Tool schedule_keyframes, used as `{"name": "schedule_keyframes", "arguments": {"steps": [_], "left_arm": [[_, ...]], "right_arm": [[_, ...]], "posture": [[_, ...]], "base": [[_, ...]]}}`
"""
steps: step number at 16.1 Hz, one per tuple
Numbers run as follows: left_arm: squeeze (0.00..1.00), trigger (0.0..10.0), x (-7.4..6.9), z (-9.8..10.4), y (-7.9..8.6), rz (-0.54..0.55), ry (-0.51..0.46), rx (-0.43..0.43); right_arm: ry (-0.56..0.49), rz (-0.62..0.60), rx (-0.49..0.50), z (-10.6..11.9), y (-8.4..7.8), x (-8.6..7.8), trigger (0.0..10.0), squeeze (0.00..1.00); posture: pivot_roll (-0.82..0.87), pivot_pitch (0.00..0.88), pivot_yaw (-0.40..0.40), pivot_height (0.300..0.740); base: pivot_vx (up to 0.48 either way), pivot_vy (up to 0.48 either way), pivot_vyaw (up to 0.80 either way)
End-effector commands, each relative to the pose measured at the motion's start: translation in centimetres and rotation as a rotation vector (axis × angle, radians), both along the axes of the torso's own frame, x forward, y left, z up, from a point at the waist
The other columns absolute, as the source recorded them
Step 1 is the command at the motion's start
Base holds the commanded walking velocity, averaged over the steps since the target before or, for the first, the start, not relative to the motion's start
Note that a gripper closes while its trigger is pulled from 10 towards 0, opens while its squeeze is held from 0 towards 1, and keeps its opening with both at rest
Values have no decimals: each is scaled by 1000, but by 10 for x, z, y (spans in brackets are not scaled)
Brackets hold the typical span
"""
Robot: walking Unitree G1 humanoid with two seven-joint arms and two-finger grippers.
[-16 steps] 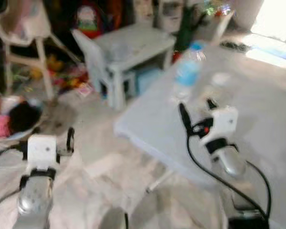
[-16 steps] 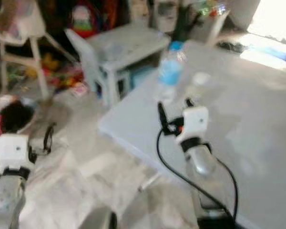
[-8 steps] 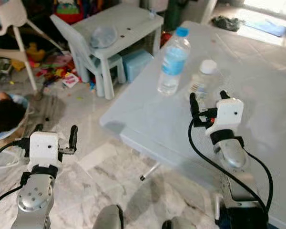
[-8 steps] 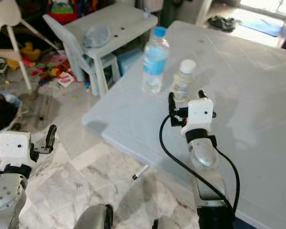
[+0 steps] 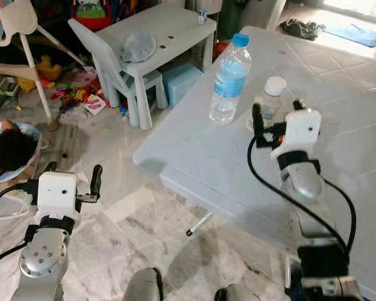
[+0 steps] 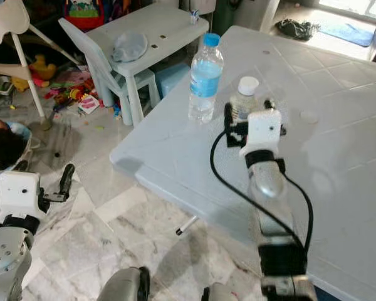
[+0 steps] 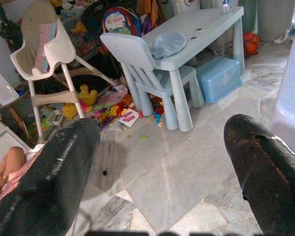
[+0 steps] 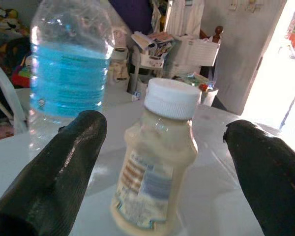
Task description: Restocking fridge
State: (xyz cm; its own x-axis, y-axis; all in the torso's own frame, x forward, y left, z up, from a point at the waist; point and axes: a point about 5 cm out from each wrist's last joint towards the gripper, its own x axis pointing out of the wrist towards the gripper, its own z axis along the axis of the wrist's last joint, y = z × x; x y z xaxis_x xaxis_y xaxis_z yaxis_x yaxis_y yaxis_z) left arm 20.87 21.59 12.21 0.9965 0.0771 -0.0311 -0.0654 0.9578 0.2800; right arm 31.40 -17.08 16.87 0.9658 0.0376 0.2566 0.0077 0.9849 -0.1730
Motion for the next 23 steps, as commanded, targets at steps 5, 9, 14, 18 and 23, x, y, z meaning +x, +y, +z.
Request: {"name": "schedule_keyframes", "arguments": {"steps": [5, 9, 14, 18, 23], "left_arm": [[0, 10000, -4, 5, 4, -8, 10, 21], [0, 10000, -7, 7, 4, -10, 13, 24], [0, 10000, -10, 7, 6, -6, 22, 26], [0, 10000, -12, 8, 7, -2, 24, 30], [0, 10000, -13, 9, 6, -4, 27, 33]], "right_arm": [[-55, -16, -10, 15, -10, 20, 10000, 0], [-73, 31, -15, 20, -5, 28, 10000, 0], [-22, 73, -25, 16, -4, 43, 10000, 0], [-22, 78, -26, 22, -3, 54, 10000, 0], [-24, 103, -39, 32, -4, 65, 0, 0]], "posture": [[208, 155, 35, 740], [215, 156, 34, 740], [235, 167, 31, 740], [254, 170, 32, 740], [261, 171, 31, 740]], "base": [[0, 0, 0], [0, 0, 0], [0, 0, 0], [0, 0, 0], [0, 0, 0]]}}
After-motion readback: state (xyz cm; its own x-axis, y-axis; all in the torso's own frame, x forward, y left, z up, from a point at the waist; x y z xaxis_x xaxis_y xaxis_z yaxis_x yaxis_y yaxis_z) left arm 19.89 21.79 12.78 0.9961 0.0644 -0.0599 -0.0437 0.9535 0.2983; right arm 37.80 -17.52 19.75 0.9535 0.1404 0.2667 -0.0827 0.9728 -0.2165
